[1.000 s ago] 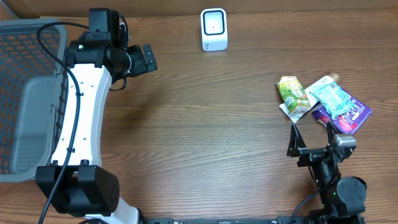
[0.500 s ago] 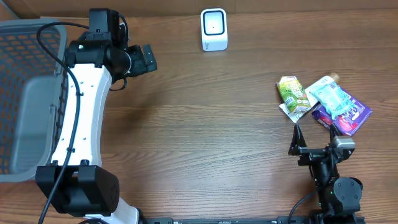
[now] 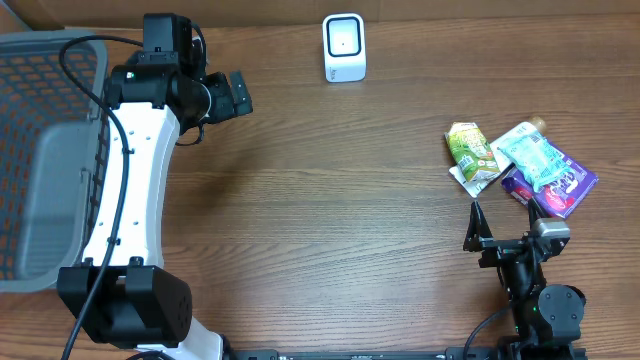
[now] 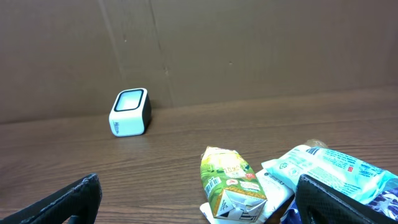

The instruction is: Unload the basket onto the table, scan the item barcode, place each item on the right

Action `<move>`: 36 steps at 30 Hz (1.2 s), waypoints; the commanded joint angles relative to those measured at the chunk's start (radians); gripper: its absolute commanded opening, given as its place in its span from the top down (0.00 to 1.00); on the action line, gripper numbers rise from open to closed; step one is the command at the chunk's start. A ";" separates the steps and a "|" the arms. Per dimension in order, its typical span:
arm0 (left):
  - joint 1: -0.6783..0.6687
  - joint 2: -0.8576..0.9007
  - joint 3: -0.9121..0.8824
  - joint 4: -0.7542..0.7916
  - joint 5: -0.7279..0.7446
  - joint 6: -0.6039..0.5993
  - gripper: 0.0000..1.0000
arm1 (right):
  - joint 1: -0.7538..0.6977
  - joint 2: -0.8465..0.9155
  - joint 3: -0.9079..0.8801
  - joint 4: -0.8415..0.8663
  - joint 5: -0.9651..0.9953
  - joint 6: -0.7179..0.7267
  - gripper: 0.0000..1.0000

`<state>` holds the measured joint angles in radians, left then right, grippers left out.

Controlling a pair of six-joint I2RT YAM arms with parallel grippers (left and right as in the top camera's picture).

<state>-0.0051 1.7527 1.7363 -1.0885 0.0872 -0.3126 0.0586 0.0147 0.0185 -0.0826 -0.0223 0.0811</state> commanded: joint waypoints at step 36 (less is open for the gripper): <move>-0.057 -0.645 -0.697 0.710 0.034 0.415 0.00 | -0.007 -0.012 -0.011 0.003 -0.005 -0.003 0.00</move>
<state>-0.0658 1.2301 1.1637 -0.4515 0.0731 0.0170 0.0586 0.0147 0.0185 -0.0834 -0.0223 0.0811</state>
